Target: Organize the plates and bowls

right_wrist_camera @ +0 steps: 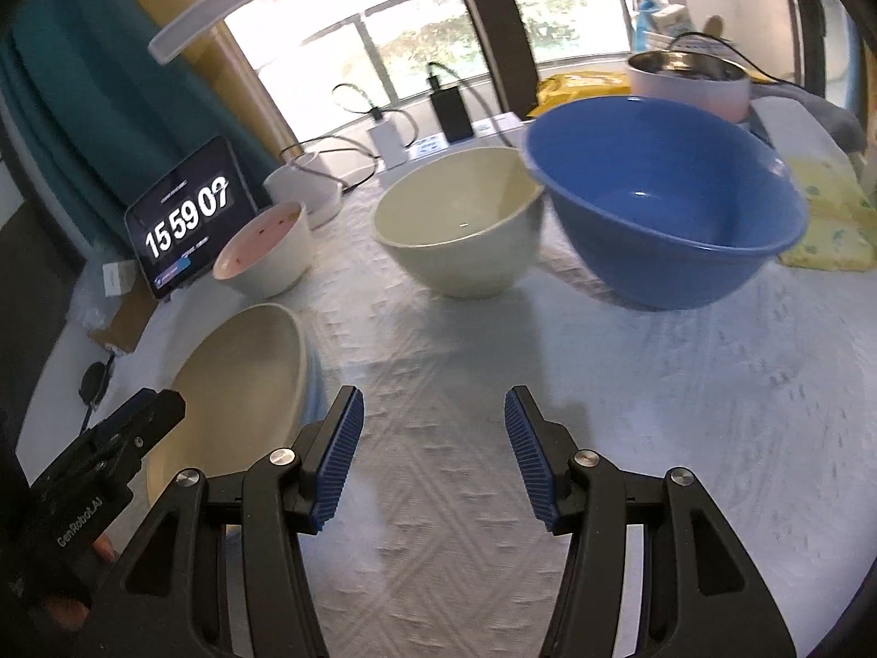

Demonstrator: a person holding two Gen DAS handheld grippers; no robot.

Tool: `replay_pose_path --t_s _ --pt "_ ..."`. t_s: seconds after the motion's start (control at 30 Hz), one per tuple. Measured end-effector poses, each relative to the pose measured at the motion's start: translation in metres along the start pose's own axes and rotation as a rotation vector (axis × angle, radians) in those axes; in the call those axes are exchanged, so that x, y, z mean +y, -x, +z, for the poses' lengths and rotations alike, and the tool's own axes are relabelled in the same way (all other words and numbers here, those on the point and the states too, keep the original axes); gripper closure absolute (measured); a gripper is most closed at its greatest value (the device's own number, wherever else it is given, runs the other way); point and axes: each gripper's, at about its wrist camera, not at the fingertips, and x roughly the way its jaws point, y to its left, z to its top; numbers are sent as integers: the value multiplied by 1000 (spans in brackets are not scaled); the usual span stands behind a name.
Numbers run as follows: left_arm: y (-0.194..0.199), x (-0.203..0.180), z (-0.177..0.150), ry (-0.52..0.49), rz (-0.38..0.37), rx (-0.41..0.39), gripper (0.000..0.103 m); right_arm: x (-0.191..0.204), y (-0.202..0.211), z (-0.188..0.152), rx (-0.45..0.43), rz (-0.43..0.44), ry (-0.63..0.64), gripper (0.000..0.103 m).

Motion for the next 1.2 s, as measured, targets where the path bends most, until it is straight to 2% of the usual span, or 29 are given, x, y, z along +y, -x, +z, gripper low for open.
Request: replay_pose_path --t_s 0.6,1.0,1.2 --pt "-6 -71 12 -111 -56 6 53 -73 33 7 -77 -25 -73 46" --pt "-21 -112 19 -165 -116 21 53 -110 49 16 -113 -61 -109 46" --pt "-30 -128 28 -224 -143 1 53 -123 51 25 -133 -76 -115 46"
